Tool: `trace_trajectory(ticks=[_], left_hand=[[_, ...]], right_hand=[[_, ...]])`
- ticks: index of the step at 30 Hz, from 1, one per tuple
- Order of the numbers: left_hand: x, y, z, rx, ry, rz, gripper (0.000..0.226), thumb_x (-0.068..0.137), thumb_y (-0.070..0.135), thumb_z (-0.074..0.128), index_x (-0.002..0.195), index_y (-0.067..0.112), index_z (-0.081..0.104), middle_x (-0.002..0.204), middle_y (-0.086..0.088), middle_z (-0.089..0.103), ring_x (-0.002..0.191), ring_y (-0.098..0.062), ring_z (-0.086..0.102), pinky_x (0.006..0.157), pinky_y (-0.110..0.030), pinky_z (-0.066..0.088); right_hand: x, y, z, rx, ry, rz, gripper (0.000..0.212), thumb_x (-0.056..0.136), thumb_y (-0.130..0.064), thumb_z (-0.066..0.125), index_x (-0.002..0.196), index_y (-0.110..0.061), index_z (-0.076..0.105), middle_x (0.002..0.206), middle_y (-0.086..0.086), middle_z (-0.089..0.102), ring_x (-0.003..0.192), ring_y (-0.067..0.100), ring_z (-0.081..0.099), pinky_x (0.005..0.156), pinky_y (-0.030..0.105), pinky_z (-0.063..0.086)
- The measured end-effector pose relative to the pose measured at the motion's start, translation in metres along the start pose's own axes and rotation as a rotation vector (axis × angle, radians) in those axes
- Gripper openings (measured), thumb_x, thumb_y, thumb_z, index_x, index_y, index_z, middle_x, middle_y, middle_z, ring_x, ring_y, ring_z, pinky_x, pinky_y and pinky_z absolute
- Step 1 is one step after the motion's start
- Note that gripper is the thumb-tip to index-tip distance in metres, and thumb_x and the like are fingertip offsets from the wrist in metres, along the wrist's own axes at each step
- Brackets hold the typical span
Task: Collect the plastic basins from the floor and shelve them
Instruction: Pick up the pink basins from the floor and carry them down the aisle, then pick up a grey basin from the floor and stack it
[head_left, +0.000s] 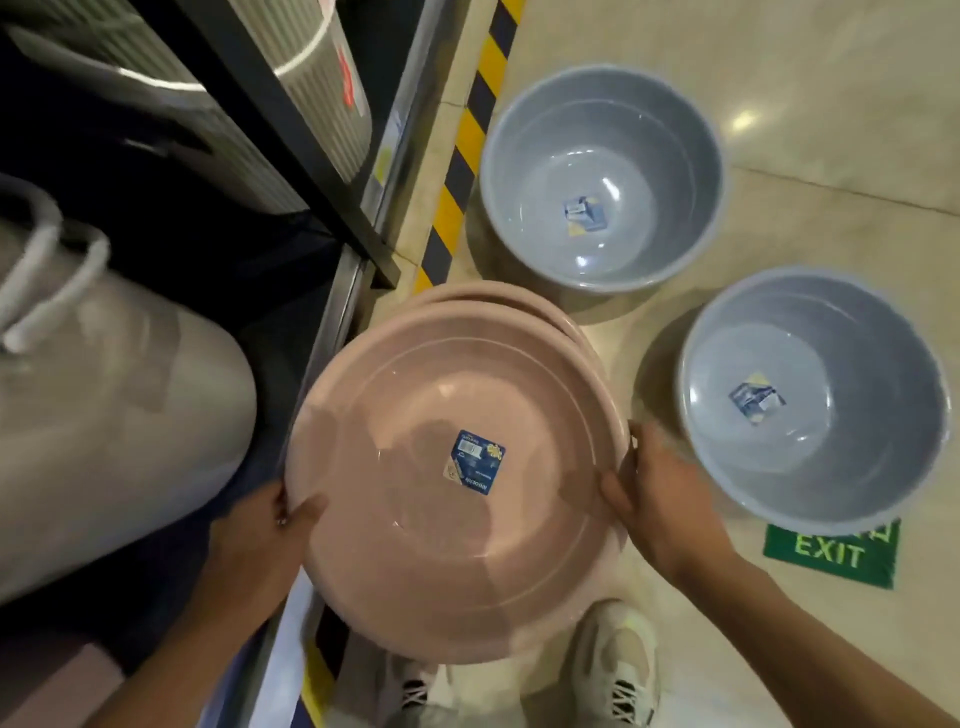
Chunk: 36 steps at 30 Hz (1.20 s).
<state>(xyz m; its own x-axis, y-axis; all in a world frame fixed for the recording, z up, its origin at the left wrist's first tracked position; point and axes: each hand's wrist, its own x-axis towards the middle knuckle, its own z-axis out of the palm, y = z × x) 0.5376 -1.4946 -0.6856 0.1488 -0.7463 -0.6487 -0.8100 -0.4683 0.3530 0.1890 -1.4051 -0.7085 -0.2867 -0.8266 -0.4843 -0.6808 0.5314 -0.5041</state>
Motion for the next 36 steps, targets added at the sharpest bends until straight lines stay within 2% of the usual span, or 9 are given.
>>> trace_trajectory(ticks=[2, 8, 11, 19, 24, 28, 31, 33, 36], left_hand=[[0.008, -0.002, 0.006, -0.009, 0.022, -0.002, 0.021, 0.096, 0.032, 0.064, 0.083, 0.015, 0.066, 0.079, -0.005, 0.069, 0.078, -0.025, 0.066, 0.069, -0.04, 0.054], [0.026, 0.009, 0.01, -0.004, 0.048, 0.036, 0.034, 0.098, 0.038, 0.059, 0.091, 0.005, 0.064, 0.085, -0.016, 0.069, 0.078, -0.03, 0.065, 0.073, -0.051, 0.057], [0.035, 0.017, 0.015, 0.016, 0.035, 0.059, 0.032, 0.098, 0.038, 0.06, 0.098, 0.006, 0.063, 0.092, -0.013, 0.069, 0.084, -0.03, 0.066, 0.078, -0.053, 0.057], [0.065, 0.017, 0.042, 0.067, 0.005, 0.072, 0.017, 0.098, 0.035, 0.061, 0.095, 0.018, 0.059, 0.085, 0.004, 0.062, 0.077, -0.011, 0.06, 0.056, -0.023, 0.042], [0.071, 0.009, 0.057, 0.127, -0.042, 0.071, 0.012, 0.097, 0.037, 0.061, 0.091, 0.027, 0.057, 0.087, 0.004, 0.065, 0.078, -0.019, 0.066, 0.066, -0.039, 0.056], [0.069, 0.014, 0.054, 0.131, -0.085, 0.012, 0.01, 0.096, 0.028, 0.066, 0.095, 0.02, 0.059, 0.091, -0.001, 0.065, 0.085, -0.025, 0.067, 0.076, -0.049, 0.06], [0.063, 0.03, 0.044, 0.171, -0.069, 0.016, 0.024, 0.095, 0.03, 0.068, 0.11, 0.012, 0.063, 0.095, -0.003, 0.067, 0.089, -0.025, 0.065, 0.076, -0.043, 0.057], [0.053, 0.048, 0.034, 0.194, -0.014, 0.057, 0.03, 0.094, 0.033, 0.067, 0.116, 0.013, 0.062, 0.102, -0.006, 0.069, 0.092, -0.027, 0.065, 0.077, -0.045, 0.057], [0.033, 0.09, 0.019, 0.26, 0.017, 0.12, 0.042, 0.093, 0.038, 0.065, 0.128, 0.016, 0.06, 0.111, -0.008, 0.07, 0.096, -0.029, 0.065, 0.081, -0.046, 0.058]], right_hand=[[0.007, 0.001, 0.015, -0.01, -0.001, 0.023, 0.036, 0.096, -0.026, 0.061, 0.124, -0.009, 0.049, 0.072, -0.005, 0.057, 0.071, 0.026, 0.06, 0.061, 0.036, 0.039], [0.025, 0.005, 0.026, 0.019, 0.1, 0.069, 0.039, 0.097, -0.025, 0.06, 0.13, -0.009, 0.048, 0.068, -0.01, 0.054, 0.059, 0.013, 0.047, 0.051, 0.032, 0.031], [0.03, 0.007, 0.025, 0.036, 0.128, 0.084, 0.035, 0.096, -0.023, 0.059, 0.126, -0.011, 0.045, 0.073, -0.005, 0.057, 0.064, 0.024, 0.055, 0.055, 0.036, 0.037], [0.058, 0.018, 0.028, -0.054, 0.137, 0.113, 0.03, 0.096, -0.021, 0.059, 0.12, -0.008, 0.047, 0.073, -0.001, 0.053, 0.061, 0.025, 0.047, 0.058, 0.038, 0.037], [0.06, 0.019, 0.039, -0.074, 0.185, 0.133, 0.02, 0.093, -0.014, 0.055, 0.108, -0.003, 0.046, 0.079, 0.007, 0.051, 0.064, 0.032, 0.043, 0.056, 0.038, 0.031], [0.058, 0.014, 0.038, -0.062, 0.171, 0.211, 0.022, 0.094, -0.016, 0.053, 0.111, -0.003, 0.051, 0.103, 0.019, 0.053, 0.072, 0.028, 0.036, 0.064, 0.035, 0.028], [0.053, 0.01, 0.023, 0.006, 0.159, 0.293, 0.031, 0.098, -0.021, 0.052, 0.124, -0.004, 0.052, 0.119, 0.021, 0.055, 0.089, 0.037, 0.052, 0.071, 0.034, 0.031], [0.047, 0.009, 0.005, 0.01, 0.139, 0.316, 0.038, 0.097, -0.025, 0.054, 0.13, -0.007, 0.05, 0.122, 0.018, 0.057, 0.103, 0.037, 0.056, 0.074, 0.035, 0.034], [0.032, 0.01, -0.036, 0.037, 0.139, 0.38, 0.042, 0.095, -0.025, 0.055, 0.134, -0.011, 0.048, 0.122, 0.017, 0.061, 0.107, 0.036, 0.059, 0.078, 0.037, 0.039]])
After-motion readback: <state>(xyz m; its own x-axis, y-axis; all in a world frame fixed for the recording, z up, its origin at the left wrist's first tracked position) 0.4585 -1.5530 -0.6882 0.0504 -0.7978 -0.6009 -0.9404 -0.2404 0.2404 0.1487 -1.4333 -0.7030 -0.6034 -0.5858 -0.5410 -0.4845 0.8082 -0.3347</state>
